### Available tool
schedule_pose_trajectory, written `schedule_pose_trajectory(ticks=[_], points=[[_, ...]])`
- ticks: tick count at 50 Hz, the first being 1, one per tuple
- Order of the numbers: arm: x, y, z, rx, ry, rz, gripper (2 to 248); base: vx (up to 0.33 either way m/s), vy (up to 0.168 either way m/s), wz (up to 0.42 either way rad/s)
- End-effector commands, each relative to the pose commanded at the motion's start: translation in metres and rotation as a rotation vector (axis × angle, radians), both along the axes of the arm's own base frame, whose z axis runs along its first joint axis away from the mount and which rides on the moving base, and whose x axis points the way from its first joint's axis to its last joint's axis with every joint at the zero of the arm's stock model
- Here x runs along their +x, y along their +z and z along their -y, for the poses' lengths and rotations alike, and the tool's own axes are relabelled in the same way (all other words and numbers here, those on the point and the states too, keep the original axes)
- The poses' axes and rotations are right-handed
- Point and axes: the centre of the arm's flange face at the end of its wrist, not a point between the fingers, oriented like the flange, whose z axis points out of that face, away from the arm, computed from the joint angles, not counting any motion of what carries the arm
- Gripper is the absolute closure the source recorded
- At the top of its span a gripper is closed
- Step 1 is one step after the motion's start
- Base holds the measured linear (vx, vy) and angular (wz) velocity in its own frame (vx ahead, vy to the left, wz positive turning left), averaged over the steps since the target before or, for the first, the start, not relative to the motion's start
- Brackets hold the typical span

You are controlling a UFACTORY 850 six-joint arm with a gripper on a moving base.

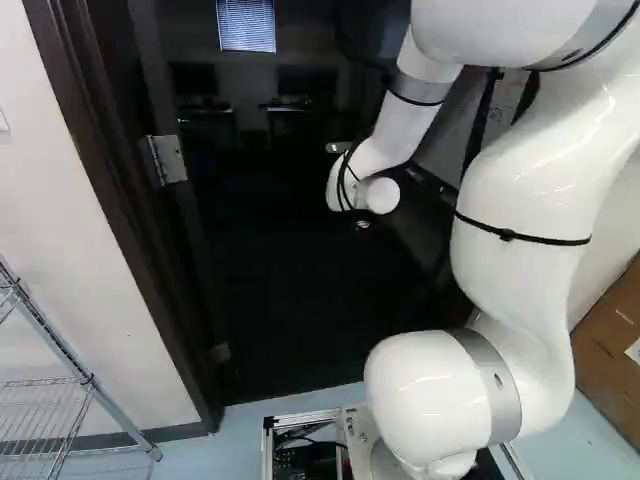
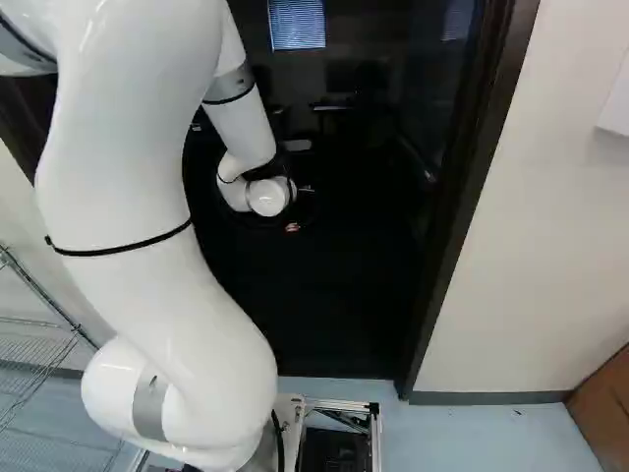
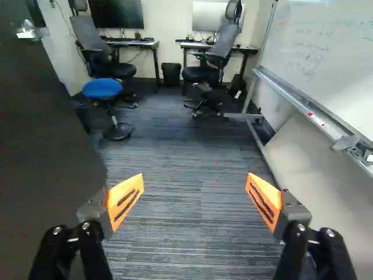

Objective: Open the door and move inside

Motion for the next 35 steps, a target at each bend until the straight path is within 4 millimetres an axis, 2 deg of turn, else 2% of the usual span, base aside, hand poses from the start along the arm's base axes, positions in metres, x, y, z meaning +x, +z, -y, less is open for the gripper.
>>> schedule_pose_trajectory(ticks=[22, 35], points=[[-0.043, 0.002, 0.006, -0.003, -0.008, 0.006, 3, 0.0, 0.0, 0.0], [-0.059, 0.003, 0.004, -0.015, 0.017, 0.012, 3, 0.0, 0.0, 0.0]])
